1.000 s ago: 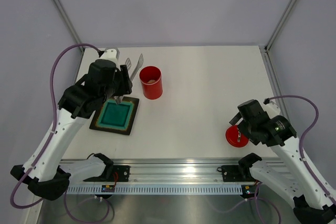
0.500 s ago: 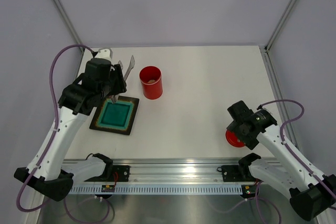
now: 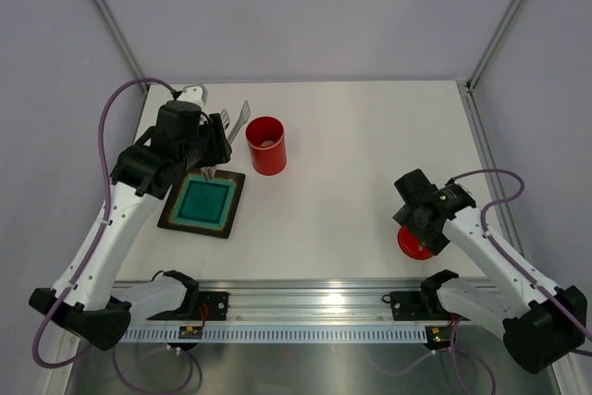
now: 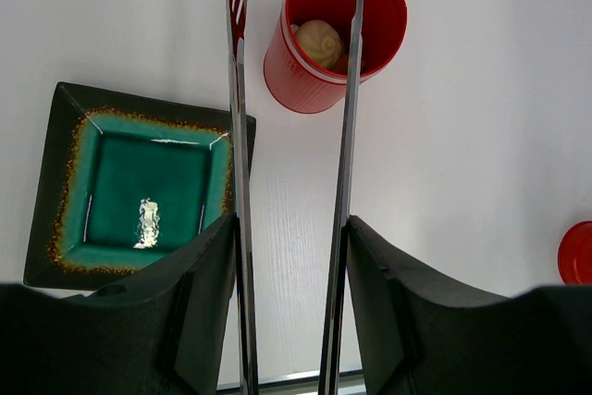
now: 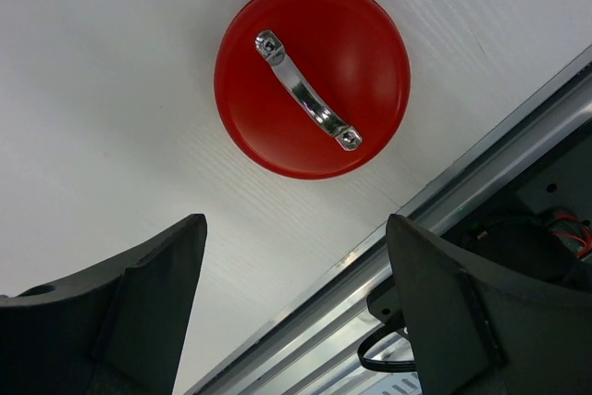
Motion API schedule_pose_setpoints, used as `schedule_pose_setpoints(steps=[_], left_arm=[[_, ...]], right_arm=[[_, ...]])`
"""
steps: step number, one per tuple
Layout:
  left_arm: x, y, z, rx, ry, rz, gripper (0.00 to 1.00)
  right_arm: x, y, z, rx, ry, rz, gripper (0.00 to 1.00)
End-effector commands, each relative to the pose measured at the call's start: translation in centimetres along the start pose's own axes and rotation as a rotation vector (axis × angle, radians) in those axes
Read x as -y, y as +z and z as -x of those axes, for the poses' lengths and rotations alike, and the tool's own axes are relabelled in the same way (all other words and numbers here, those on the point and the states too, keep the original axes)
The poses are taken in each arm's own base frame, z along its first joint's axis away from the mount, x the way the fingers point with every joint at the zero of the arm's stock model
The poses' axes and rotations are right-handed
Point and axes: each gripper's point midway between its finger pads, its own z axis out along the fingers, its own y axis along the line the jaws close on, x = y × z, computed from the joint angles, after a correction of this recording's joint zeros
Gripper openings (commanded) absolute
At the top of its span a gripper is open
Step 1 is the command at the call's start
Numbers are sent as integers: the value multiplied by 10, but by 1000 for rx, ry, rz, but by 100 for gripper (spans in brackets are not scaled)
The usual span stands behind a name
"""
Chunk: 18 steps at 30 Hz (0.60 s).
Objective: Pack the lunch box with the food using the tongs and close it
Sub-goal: Pick up the box lid from the center of the board.
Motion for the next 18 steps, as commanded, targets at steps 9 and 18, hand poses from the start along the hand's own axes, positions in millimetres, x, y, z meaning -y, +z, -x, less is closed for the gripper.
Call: schedule_pose_setpoints(steps=[9,18], left_arm=[[7,3,9,34,4,-39,51],[6,7,8,23,5,-28,51]], right_arm=[[-9,36,12,4,21,-29,86],[-8,61,12,-44,44,-30,84]])
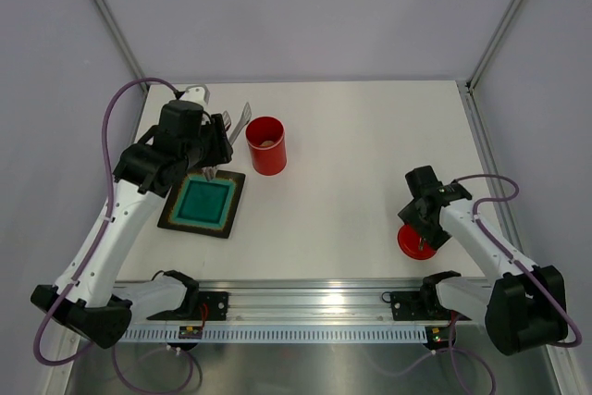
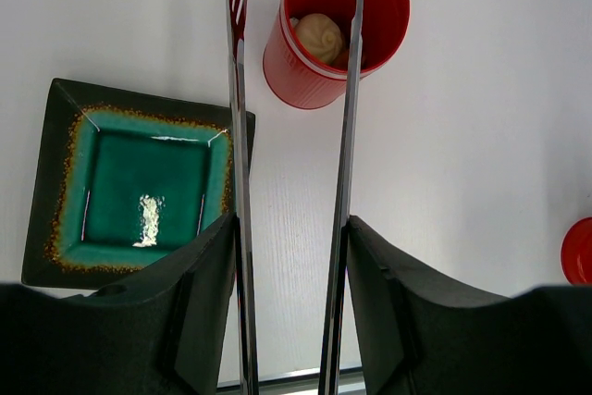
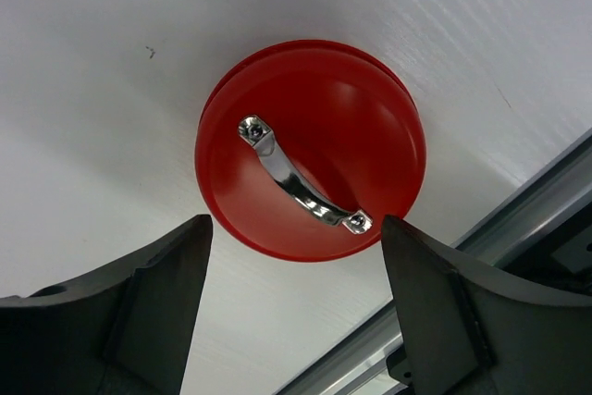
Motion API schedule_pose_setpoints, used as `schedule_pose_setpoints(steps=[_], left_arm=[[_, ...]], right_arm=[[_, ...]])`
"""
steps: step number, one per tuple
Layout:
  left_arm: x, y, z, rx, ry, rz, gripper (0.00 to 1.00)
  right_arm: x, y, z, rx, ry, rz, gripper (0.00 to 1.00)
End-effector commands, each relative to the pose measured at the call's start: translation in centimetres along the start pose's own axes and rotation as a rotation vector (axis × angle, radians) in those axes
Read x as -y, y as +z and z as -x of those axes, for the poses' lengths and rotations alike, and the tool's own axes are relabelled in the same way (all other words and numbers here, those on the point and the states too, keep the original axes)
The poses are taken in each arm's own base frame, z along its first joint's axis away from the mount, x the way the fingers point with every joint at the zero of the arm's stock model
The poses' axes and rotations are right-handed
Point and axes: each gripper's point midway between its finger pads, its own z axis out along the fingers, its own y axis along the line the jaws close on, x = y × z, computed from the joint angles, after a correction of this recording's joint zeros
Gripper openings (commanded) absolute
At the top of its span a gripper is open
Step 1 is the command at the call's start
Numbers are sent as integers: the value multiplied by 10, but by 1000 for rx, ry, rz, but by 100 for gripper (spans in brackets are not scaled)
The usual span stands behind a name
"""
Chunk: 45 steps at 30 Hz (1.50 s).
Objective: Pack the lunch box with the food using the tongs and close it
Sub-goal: Pick up the box lid from the center of the board.
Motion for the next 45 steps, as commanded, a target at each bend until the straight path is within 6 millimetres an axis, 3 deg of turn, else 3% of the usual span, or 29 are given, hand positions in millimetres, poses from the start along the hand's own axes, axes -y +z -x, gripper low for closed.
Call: schedule_pose_setpoints(steps=[1,10,14,18,23,26,30,31,37,40,45], left_arm=[[5,1,12,44,1,-25,51],[0,8,8,33,-17,-3,51],[-9,24,6,-8,-51,26,50],[-18,42,10,-25,-119,32,50],[-21,67,14,-53,-203,29,49],[-27,84,14,-71,-252,42,49],[-37,98,16,-66,-309,63,48],[-39,102,15,-67,-320,69,47],[-47,127,16,-83,-395,44,40],[-47,138,16,-102,-431,20,35],[-47,160,11,-130,-440,12,20]], right_arm=[[-10,7,3,-7,-2,50,80],[-21,10,-2,-35,-47,93,49],[-22,9,-1,-38,-62,90,47],[-25,9,-1,-39,-74,106,55],[-31,15,0,-53,-107,90,55],[-36,19,2,-53,-123,88,50],[-40,21,2,-53,-135,89,34],[-40,22,3,-52,-137,89,24],[-45,13,10,-24,-153,124,14],[-48,9,14,-16,-166,141,1],[-59,-10,20,-10,-186,215,0]])
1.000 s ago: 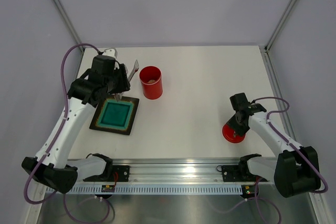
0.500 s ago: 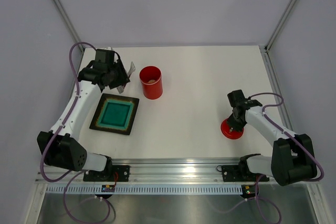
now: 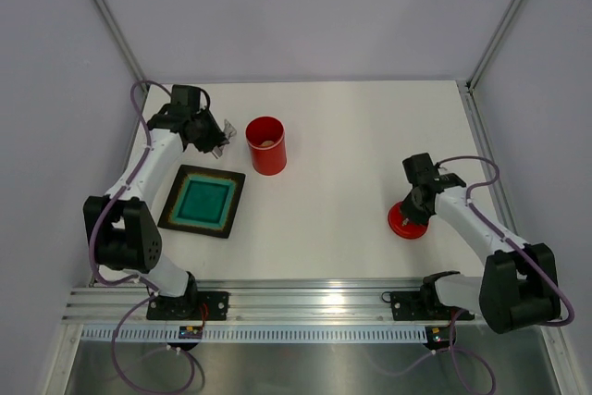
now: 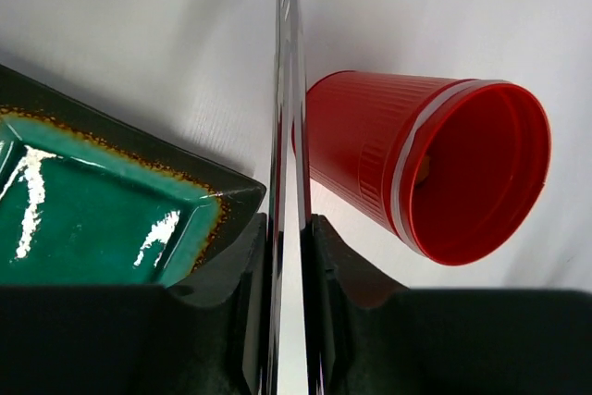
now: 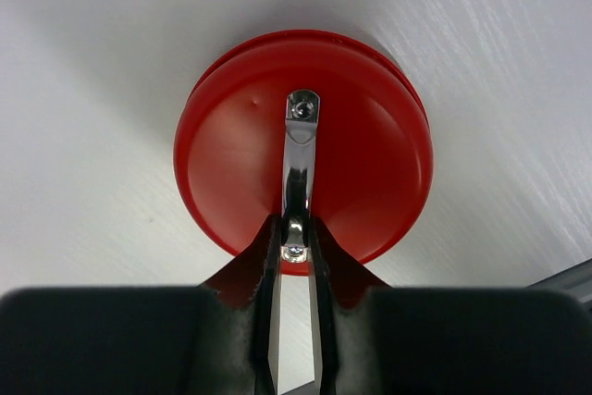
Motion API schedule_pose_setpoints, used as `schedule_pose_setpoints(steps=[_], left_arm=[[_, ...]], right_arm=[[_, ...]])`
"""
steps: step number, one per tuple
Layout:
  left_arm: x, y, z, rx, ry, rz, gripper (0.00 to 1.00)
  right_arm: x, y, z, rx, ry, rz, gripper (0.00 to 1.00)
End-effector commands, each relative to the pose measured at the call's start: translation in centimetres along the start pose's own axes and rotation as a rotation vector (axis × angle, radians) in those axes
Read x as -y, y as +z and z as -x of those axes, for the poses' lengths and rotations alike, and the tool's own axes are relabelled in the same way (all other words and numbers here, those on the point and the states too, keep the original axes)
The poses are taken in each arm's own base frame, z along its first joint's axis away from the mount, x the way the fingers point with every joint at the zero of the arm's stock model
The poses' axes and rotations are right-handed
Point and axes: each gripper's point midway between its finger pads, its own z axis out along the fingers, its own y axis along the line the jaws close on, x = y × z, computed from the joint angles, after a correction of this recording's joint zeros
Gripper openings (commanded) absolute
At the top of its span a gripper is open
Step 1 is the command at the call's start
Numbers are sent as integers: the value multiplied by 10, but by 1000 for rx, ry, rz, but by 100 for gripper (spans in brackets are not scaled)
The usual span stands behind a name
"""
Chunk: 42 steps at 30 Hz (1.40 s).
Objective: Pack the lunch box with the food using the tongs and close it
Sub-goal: Pick up the box lid from the center of the board, then move the packing box to the center of the board.
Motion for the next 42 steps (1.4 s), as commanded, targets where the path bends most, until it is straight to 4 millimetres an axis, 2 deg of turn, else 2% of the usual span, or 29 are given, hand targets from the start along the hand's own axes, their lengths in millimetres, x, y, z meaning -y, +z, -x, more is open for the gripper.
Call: schedule_pose_setpoints(steps=[1,2,6,11,13,16,25,28,38,40,42], left_arm=[[25,7,12,23,-6,-118,5],[25,13,9,4,0,-126,0],[28,31,4,-30,-9,-142,0],[35,50,0,-55,-21,-184,0],[37,58,-6,-82,-14,-186,0],[50,59,-24,-114,25,-216,0],[83,46,-72,-170,128,-303,0],[86,43,-80,-175,139,-305,0],[58,36,-60,-43,271,-144,0],[60,36,-66,-10,343,-132,0],[59,38,-74,-2,378,-105,10]], right_arm=[[-20,-29,21,56,-12,115,0],[-22,-33,22,56,-13,129,0],[-35,-59,31,77,-33,213,0],[-42,-83,37,86,-47,274,0],[-47,-92,40,90,-54,302,0],[-50,-102,41,90,-64,329,0],[-58,-109,40,92,-77,362,0],[-60,-109,40,92,-81,367,0],[-60,-109,37,88,-83,378,0],[-64,-109,37,86,-87,391,0],[-67,-107,36,80,-94,395,0]])
